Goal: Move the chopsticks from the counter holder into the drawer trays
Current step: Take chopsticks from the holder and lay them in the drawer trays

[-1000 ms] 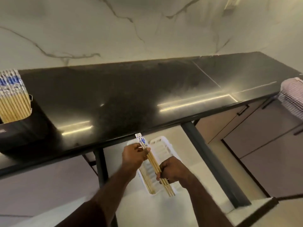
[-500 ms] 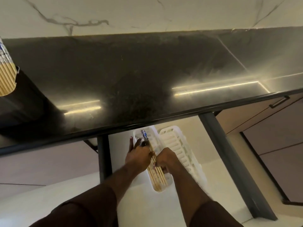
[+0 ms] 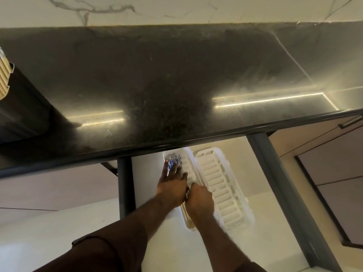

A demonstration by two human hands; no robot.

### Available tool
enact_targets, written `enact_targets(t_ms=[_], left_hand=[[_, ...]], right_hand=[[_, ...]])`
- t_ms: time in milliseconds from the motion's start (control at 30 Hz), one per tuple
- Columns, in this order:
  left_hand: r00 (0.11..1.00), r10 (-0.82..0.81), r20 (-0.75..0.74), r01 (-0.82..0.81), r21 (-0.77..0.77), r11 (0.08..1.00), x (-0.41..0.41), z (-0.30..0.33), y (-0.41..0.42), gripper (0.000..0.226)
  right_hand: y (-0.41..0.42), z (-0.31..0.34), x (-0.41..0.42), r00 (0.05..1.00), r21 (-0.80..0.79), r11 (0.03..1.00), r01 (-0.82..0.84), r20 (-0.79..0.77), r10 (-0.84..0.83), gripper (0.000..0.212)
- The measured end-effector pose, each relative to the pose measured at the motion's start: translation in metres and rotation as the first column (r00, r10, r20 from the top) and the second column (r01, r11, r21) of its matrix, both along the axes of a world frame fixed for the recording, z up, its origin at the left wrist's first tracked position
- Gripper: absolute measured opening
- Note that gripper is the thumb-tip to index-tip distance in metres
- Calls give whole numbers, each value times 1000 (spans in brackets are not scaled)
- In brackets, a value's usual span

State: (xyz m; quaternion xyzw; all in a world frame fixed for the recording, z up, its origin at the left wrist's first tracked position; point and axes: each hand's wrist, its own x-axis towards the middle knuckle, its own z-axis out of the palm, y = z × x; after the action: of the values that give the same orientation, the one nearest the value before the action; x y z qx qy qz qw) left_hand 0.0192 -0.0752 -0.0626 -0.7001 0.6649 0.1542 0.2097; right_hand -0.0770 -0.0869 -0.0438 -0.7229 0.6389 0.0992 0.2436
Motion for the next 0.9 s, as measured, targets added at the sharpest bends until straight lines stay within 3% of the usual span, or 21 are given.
enact_targets(t_ms=[233,367,500,600,700,900], left_hand=[[1000,17,-20,-16,61,998,-1,7,0,66],[992,-36,-117,27,-80,996,-3,10,3,52],[985,-69,-161,70,4,998,-1,12,4,52],[972,-111,-207,92,-99,991,2,16,2,42],[954,-54,-297,47,-29,998,3,25,3,46],[946,-39,-322,-22,-185,982,14,73,-2,42]], right_hand=[[5,1,-4,996,10,996,-86,-11,87,20],[11,2,-9,996,-27,996,-87,-3,87,20],[14,6,-14,997,-54,996,-69,16,69,25],[16,12,-15,995,-40,994,-99,26,100,27],[12,24,-16,995,-42,995,-93,37,95,26],[1,72,-15,994,-164,984,-63,80,77,30]])
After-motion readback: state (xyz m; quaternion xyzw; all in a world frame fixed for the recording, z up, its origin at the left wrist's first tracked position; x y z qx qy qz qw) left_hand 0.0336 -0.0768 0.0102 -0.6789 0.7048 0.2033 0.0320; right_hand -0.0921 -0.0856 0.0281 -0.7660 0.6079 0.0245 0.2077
